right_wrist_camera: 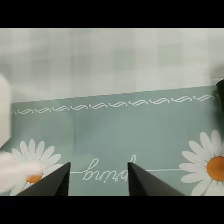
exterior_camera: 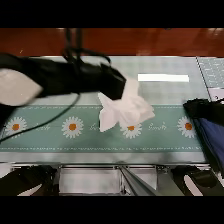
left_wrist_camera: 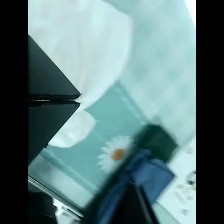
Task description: Fold the shirts.
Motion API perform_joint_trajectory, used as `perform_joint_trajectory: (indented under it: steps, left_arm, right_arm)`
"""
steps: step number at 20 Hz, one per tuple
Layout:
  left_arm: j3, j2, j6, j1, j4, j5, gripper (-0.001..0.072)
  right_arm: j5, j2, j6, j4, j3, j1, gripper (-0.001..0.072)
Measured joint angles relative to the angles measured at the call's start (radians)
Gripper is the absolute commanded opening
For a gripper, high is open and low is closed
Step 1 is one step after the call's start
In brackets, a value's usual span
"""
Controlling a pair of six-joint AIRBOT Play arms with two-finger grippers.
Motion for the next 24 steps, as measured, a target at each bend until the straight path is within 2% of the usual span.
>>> perform_joint_trajectory:
  steps: [2,3,4,5,7,10,11,12,15,16,17,20,24]
  left_arm:
    - [-0.094,-0.044,0.002,-0.016,-0.007,0.031,0.0021]
    - [-0.126,-0.068,0.003,-0.022,-0.024,0.05,0.0082]
    - [-0.148,-0.089,0.007,-0.026,-0.04,0.052,0.0414]
    - [-0.163,-0.108,0.007,-0.026,-0.051,0.052,0.0504]
    - [-0.17,-0.132,0.008,-0.012,-0.063,0.023,0.0503]
    - [-0.114,-0.127,0.043,0.055,-0.071,-0.111,0.0501]
    - [-0.087,-0.105,0.057,0.096,-0.057,-0.162,0.0501]
    - [-0.063,-0.074,0.068,0.145,-0.041,-0.201,0.0499]
    - [-0.034,0.028,0.085,0.349,0.045,-0.272,0.0494]
    - [-0.04,0.047,0.085,0.438,0.047,-0.294,0.0495]
    - [-0.054,0.051,0.085,0.52,0.023,-0.318,0.0495]
    - [-0.136,-0.013,0.131,0.721,-0.174,-0.387,0.0502]
    - [-0.207,-0.204,0.18,0.782,-0.353,-0.401,0.0501]
  right_arm:
    - [-0.007,0.0,-0.033,0.027,0.0,0.0,0.0401]
    - [-0.012,0.0,-0.047,0.044,0.0,0.0,0.0401]
    - [-0.017,0.0,-0.056,0.057,0.0,0.0,0.04]
    - [-0.024,0.0,-0.058,0.065,0.0,0.0,0.0401]
    - [-0.043,0.0,-0.058,0.071,0.002,0.0,0.0401]
    - [-0.064,0.0,-0.038,0.012,0.039,-0.008,0.0394]
    - [-0.064,0.0,-0.029,-0.033,0.064,-0.022,0.0367]
    - [-0.053,0.0,-0.019,-0.094,0.094,-0.047,0.0349]
    - [0.005,0.002,0.002,-0.24,0.138,-0.175,0.0352]
    - [0.02,0.003,0.005,-0.243,0.129,-0.224,0.0385]
    - [0.031,0.003,-0.006,-0.213,0.104,-0.272,0.041]
    - [0.011,-0.001,-0.08,-0.035,-0.019,-0.36,0.041]
    - [-0.01,-0.029,-0.172,0.188,-0.164,-0.401,0.041]
